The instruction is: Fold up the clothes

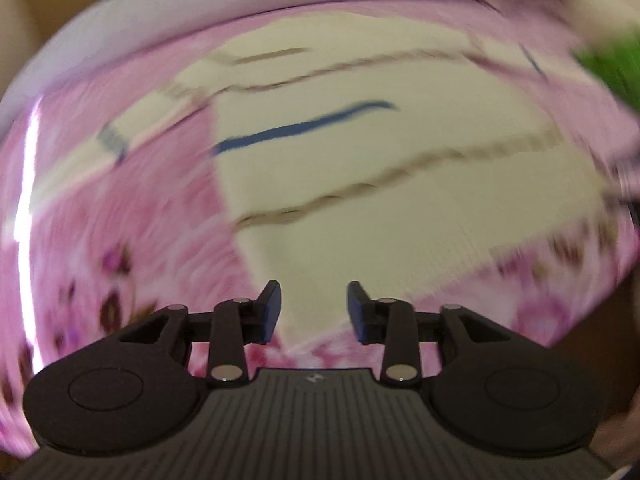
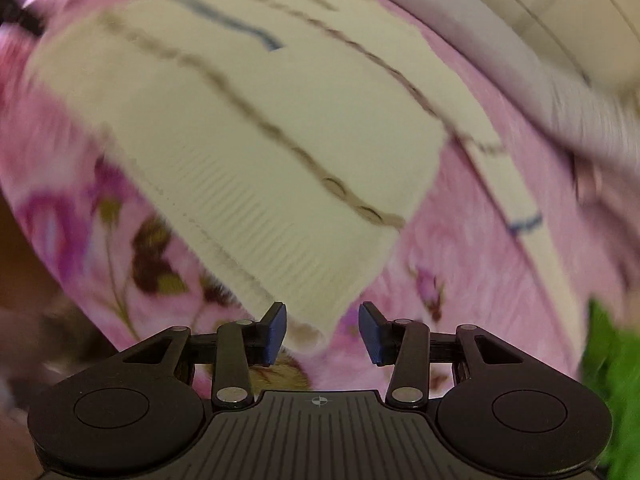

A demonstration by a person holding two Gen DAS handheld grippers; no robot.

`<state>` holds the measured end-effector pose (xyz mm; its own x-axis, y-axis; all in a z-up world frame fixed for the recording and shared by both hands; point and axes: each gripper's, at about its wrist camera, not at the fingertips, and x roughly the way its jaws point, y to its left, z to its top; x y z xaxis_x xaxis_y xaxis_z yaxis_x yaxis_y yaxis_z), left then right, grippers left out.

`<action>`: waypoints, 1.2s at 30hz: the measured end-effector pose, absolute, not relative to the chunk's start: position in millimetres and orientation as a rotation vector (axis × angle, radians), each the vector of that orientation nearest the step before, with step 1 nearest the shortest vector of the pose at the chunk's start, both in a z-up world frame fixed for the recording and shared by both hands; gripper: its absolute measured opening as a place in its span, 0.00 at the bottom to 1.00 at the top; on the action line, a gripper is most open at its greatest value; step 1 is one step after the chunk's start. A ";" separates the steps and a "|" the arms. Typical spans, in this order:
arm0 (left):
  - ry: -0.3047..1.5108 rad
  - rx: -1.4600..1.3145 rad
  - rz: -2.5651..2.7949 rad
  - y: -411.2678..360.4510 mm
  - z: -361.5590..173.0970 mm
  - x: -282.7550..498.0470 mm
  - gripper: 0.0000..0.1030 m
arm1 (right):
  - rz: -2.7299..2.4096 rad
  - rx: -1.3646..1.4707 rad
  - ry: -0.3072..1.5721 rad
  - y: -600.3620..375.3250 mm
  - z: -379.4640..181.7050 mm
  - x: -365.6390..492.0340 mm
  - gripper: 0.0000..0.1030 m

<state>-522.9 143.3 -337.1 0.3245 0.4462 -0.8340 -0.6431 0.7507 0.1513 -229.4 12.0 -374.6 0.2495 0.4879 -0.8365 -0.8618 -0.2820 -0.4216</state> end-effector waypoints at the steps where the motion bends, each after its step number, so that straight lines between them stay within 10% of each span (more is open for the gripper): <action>1: 1.032 -0.149 0.701 136.3 -343.1 -515.4 0.34 | 1.373 -1.301 0.358 10.0 -381.3 -232.6 0.43; 34: 1.146 0.279 0.630 123.6 -395.3 -501.7 0.33 | 1.232 -1.510 -0.153 6.7 -447.7 -258.0 0.43; 35: 1.154 0.274 0.618 124.0 -398.6 -501.6 0.24 | 1.242 -1.512 -0.172 9.0 -449.7 -258.3 0.39; 36: 1.163 0.269 0.606 124.4 -401.8 -501.5 0.16 | 1.260 -1.516 -0.178 10.7 -450.8 -258.2 0.14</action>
